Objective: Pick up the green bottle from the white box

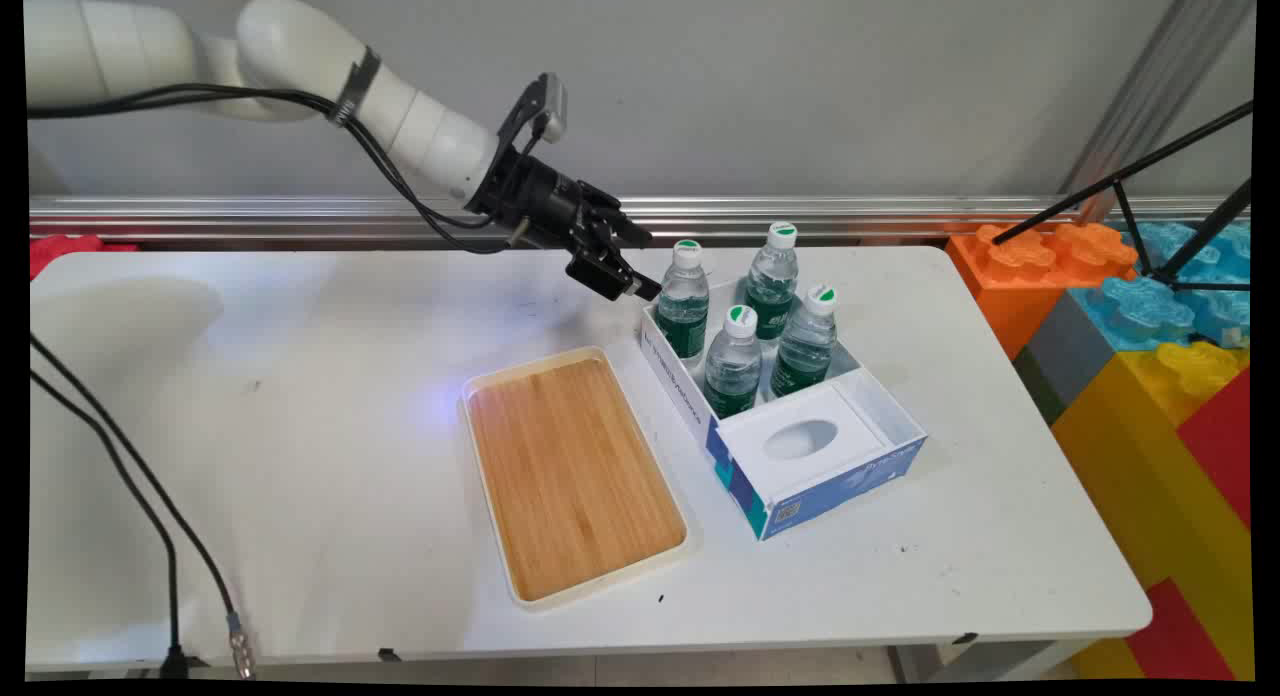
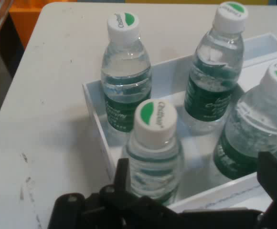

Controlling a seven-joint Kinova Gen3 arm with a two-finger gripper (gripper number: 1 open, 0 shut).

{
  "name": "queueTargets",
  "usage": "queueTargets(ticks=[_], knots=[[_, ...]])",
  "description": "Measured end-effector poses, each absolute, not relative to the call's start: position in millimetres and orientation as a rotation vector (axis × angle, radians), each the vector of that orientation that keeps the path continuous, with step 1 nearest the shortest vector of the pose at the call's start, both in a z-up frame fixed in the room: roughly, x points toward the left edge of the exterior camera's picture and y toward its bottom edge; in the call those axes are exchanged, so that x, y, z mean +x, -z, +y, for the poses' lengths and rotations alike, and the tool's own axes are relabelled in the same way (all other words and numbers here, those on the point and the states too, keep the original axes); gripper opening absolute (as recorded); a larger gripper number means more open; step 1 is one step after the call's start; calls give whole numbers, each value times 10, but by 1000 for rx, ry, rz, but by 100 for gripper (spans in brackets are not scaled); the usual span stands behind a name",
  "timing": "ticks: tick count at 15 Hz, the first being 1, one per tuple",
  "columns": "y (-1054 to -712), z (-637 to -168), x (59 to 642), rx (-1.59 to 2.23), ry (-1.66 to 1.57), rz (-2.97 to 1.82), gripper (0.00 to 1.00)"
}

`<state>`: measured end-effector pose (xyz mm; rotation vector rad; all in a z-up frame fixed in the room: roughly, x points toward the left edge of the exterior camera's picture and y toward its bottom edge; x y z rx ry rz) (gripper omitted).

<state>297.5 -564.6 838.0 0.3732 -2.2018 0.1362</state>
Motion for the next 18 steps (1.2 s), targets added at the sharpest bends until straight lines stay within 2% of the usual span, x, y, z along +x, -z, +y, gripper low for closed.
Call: queueTargets(ticks=[10,18], knots=[[-8672,-5055,2683,500,-79,-2196,100],[-8549,-4725,2493,530,-84,-2211,100]])
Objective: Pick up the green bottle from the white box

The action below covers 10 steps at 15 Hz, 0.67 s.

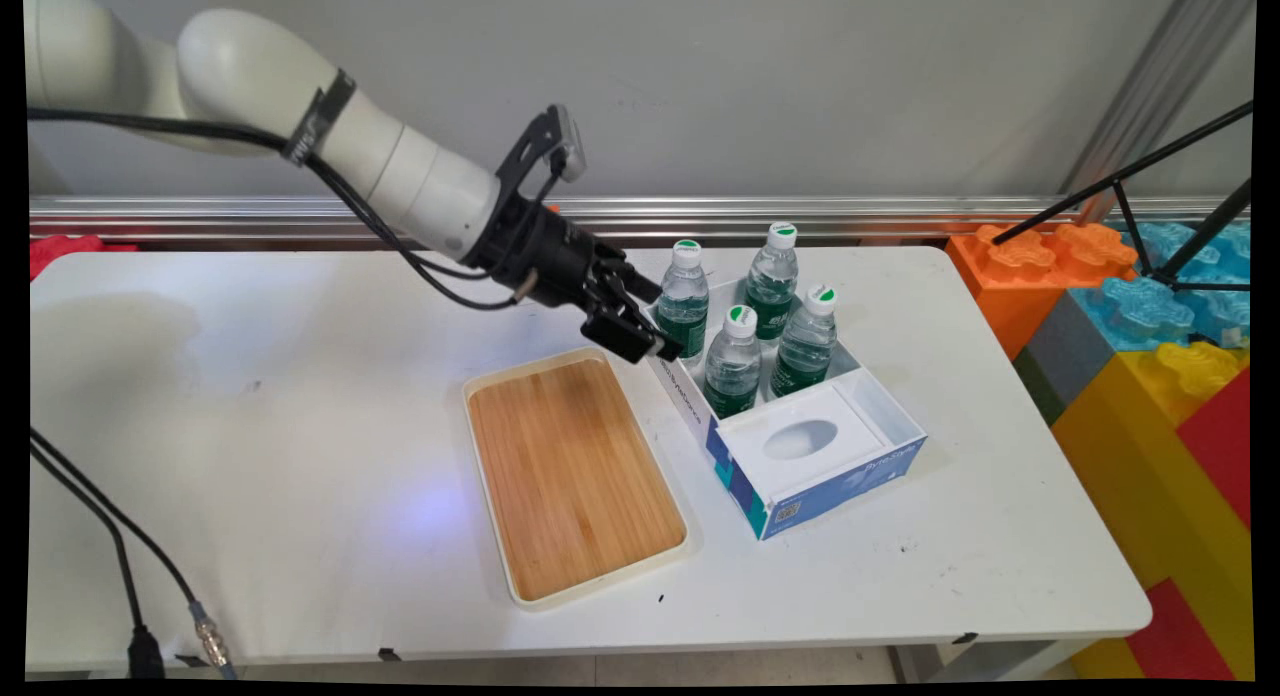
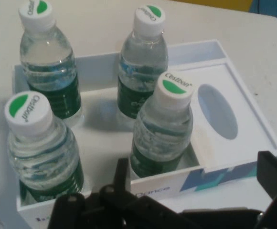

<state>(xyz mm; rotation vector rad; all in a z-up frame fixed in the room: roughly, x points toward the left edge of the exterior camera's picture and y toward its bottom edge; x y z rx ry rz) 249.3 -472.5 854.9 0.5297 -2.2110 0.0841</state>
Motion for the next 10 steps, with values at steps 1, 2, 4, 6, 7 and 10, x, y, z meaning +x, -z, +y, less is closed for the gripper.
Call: queueTargets(ticks=[1,2,4,6,7,10], knots=[[-8493,-4704,2467,543,-86,-2212,100],[-8452,-4695,2447,553,-90,-2212,100],[-8360,-4694,2402,570,-97,-2210,100],[-8272,-4708,2358,585,-105,-2205,100],[-8231,-4719,2334,590,-108,-2202,100],[-8093,-4765,2238,596,-108,-2179,100]])
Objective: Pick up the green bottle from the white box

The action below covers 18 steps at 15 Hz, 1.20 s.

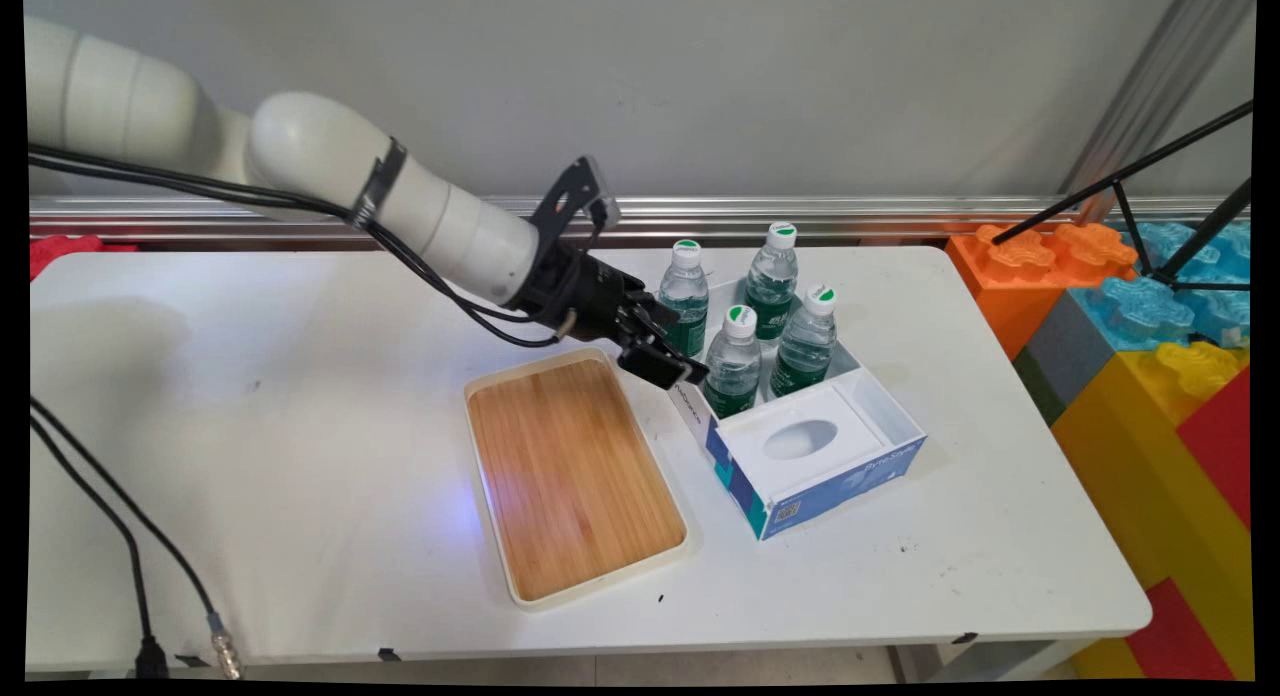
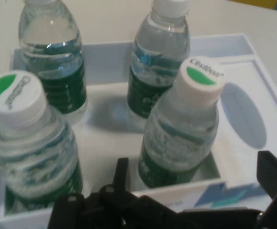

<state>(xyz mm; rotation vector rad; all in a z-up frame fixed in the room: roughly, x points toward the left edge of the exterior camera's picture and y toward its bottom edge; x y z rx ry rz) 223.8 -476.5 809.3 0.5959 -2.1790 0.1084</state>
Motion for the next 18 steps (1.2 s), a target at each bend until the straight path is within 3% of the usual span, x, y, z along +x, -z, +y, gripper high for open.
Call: queueTargets(ticks=[18], knots=[[-7709,-4945,1980,557,-127,-2106,100]])
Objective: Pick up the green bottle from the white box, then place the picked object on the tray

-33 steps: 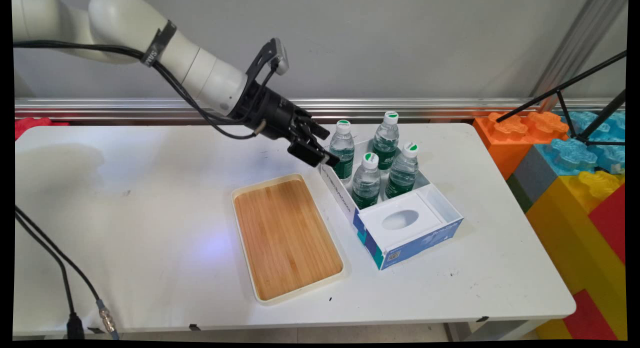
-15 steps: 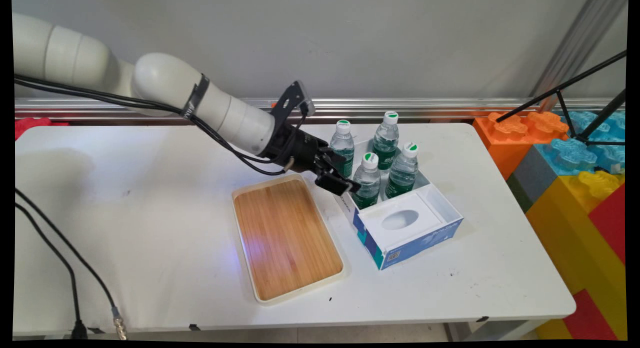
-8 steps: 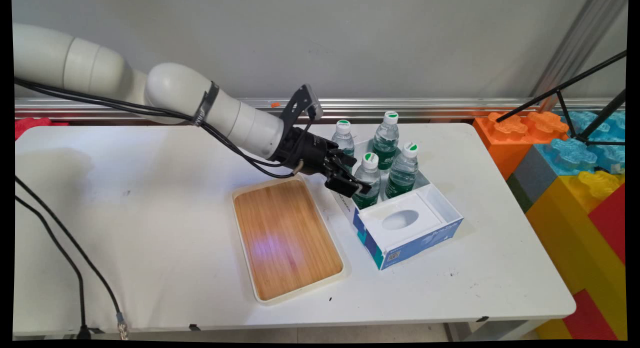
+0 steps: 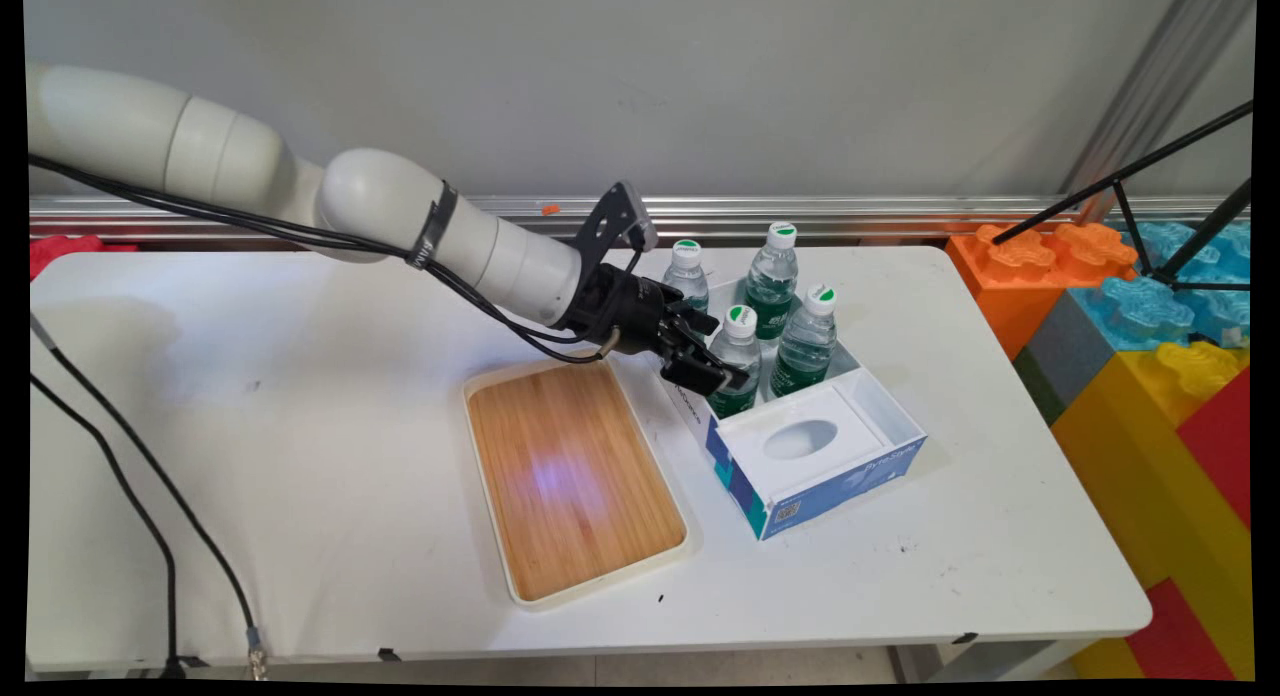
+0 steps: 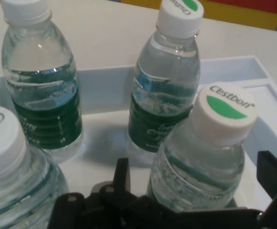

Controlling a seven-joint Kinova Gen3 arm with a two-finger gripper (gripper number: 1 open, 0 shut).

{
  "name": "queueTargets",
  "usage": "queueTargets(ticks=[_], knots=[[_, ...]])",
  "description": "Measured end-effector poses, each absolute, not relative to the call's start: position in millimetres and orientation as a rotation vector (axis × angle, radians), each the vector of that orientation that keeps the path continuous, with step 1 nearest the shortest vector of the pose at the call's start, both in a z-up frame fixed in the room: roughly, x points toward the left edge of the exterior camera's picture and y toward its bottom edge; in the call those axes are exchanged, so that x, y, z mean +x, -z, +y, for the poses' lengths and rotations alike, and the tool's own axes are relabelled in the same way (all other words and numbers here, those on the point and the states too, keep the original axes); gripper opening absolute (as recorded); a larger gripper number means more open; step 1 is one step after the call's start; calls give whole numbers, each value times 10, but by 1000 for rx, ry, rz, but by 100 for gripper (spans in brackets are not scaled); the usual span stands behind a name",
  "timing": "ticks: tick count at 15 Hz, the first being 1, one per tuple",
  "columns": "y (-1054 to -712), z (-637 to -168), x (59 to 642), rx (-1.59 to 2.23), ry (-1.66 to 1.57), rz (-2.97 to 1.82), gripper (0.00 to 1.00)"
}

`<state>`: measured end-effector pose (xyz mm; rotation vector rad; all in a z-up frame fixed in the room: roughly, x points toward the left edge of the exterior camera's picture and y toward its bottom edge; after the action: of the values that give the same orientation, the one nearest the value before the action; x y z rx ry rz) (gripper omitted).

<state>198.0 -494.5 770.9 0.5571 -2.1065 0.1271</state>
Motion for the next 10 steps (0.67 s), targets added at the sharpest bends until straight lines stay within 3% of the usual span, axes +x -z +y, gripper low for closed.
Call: queueTargets(ticks=[5,6,10], knots=[[-7663,-4986,1932,553,-134,-2087,100],[-7661,-4990,1929,552,-135,-2086,0],[-7661,-4998,1928,552,-134,-2080,0]])
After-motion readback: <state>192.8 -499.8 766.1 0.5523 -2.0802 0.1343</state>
